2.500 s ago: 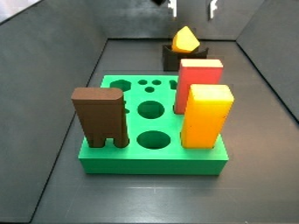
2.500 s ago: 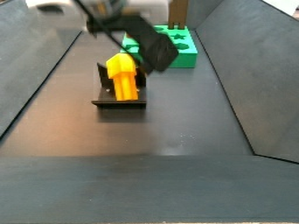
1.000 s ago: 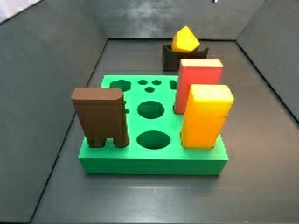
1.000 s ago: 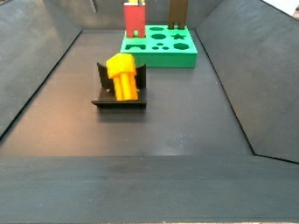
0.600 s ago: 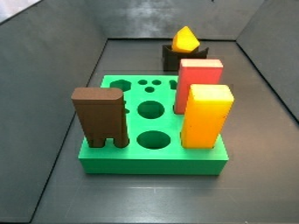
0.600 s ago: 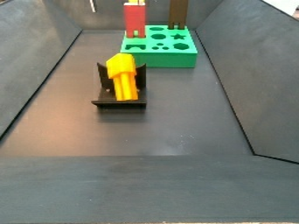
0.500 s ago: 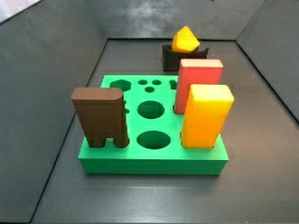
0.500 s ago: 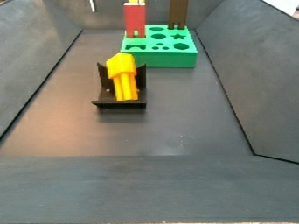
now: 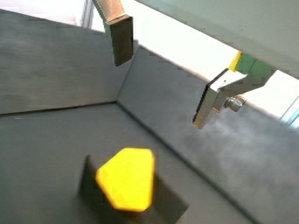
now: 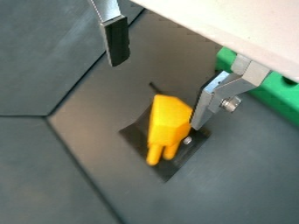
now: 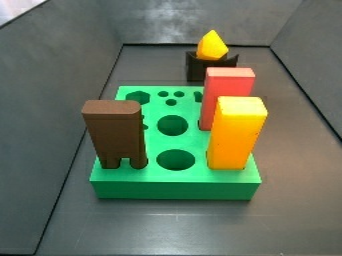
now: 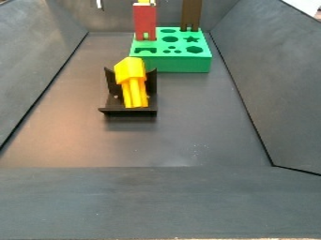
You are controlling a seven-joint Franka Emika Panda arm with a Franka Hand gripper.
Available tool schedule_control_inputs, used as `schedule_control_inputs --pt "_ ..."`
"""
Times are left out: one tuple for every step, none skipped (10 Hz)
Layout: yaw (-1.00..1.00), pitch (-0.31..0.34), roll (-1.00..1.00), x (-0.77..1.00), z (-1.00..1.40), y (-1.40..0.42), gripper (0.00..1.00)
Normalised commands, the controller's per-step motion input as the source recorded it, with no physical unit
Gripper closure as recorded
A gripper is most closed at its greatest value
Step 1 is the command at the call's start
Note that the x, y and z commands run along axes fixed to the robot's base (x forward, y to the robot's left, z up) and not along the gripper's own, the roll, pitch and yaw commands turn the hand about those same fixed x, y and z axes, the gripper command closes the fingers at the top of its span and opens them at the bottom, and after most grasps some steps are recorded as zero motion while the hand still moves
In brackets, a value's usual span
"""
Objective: Pick up the 3 prong object. Move up. Rotate the 3 prong object. Place the 3 prong object on the fixture. Regrasp the 3 prong object. Move to above the board. Insert the 3 prong object.
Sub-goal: Regrasp the 3 prong object.
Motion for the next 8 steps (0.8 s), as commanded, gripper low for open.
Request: schedule_control_inputs --pt "0.03 0.067 1.00 0.06 -0.01 -0.03 0.00" --pt "0.05 0.105 1.00 0.08 -0.01 -0.03 0.00" --pt "0.07 0.131 1.00 0.09 -0.01 -0.03 0.00" --pt "0.09 0.153 0.78 0.09 -0.01 -0.04 0.00" --pt "0.11 0.150 0.58 0.10 -0.01 -0.04 0.00" --pt "0.14 0.135 0.32 0.09 -0.01 -0.04 0.00" --pt "0.16 0.111 0.21 0.08 0.00 -0.02 0.00" --pt "0.20 0.028 0.21 0.03 -1.00 0.08 0.00"
